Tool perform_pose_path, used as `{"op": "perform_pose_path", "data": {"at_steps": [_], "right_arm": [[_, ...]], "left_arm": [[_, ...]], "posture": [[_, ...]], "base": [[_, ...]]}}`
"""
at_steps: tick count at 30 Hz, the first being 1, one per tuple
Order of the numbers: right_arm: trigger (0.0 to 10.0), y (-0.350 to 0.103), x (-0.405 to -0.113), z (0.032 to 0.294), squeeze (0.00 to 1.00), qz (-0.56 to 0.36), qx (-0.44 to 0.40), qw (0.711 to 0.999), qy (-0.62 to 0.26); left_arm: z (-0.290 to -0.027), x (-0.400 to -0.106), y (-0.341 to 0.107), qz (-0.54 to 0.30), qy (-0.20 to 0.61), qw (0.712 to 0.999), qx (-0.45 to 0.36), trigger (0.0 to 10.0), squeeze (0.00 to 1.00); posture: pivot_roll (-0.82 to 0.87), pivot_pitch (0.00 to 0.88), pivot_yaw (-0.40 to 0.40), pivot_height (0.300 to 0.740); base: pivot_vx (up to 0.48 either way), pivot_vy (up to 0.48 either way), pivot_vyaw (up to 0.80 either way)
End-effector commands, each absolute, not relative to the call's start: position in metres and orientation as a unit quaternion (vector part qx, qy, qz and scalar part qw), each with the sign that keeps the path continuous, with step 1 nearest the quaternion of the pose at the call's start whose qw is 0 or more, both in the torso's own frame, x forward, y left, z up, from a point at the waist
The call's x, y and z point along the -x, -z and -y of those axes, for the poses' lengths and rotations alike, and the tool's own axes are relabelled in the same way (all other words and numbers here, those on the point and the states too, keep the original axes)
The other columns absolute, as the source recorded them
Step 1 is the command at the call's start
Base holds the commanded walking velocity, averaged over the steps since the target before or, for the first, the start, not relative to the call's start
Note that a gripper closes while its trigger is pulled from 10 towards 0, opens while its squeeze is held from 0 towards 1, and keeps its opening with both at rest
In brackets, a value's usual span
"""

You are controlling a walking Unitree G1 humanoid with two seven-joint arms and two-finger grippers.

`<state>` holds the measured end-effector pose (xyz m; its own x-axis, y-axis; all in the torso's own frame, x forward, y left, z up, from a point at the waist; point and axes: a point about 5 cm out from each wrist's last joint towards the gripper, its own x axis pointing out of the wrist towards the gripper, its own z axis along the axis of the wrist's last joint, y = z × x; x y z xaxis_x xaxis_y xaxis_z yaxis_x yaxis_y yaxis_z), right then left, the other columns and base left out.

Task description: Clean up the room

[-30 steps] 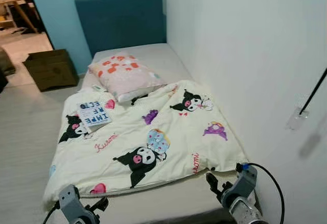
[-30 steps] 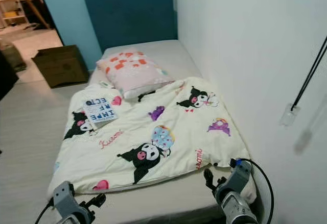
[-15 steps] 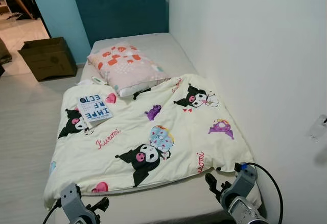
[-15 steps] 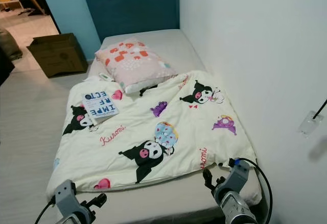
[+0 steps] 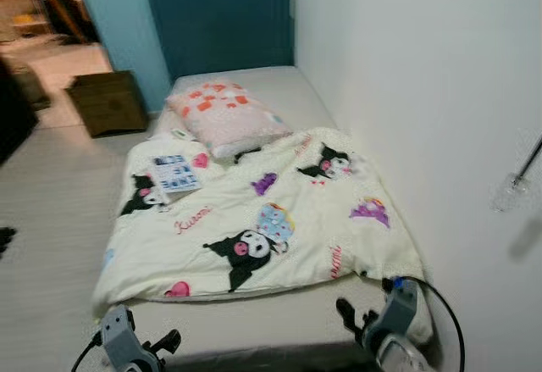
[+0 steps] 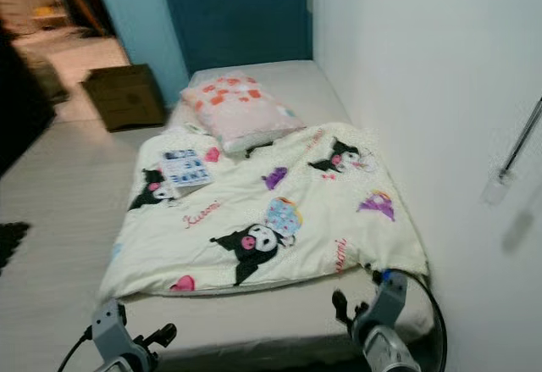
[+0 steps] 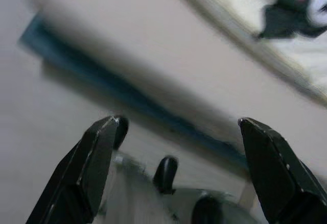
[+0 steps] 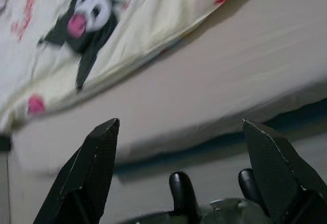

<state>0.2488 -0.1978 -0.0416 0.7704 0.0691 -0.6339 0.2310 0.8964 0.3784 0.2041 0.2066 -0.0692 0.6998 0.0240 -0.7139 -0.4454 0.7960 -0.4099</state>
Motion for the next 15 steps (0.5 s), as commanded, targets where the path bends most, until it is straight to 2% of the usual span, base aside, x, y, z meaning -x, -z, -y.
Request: {"op": "perform_pose_path", "data": {"at_steps": [1, 15], "right_arm": [[10.0, 0.0451, -0.2451, 0.1948, 0.0, -0.348, -0.216, 0.911, 0.04], [10.0, 0.053, -0.2354, 0.1868, 0.0, -0.371, -0.195, 0.908, 0.024]], "left_arm": [[-0.2072, -0.2097, 0.0661, -0.36, -0.133, 0.878, 0.286, 10.0, 0.0], [-0.2066, -0.2065, 0.068, -0.366, -0.132, 0.878, 0.278, 10.0, 0.0]], "posture": [[-0.13, 0.057, 0.026, 0.74], [-0.14, 0.066, 0.024, 0.74]], "base": [[0.0, 0.0, 0.0], [0.0, 0.0, 0.0]]}}
